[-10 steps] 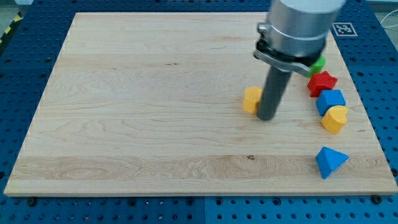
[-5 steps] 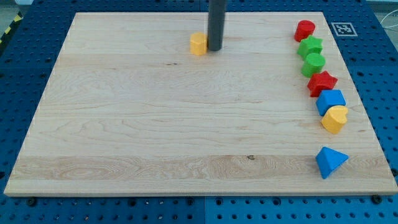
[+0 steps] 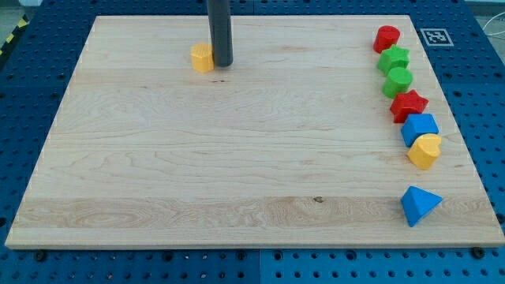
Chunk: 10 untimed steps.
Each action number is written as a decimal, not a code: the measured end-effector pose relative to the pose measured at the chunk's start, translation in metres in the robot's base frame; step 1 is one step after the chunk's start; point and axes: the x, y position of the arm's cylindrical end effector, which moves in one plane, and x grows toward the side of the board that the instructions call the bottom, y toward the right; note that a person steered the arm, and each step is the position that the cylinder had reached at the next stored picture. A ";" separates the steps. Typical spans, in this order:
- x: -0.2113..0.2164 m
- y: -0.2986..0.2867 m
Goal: Move the yellow hexagon towards the top left
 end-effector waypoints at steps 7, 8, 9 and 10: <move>-0.042 -0.125; -0.046 -0.137; -0.046 -0.137; -0.046 -0.147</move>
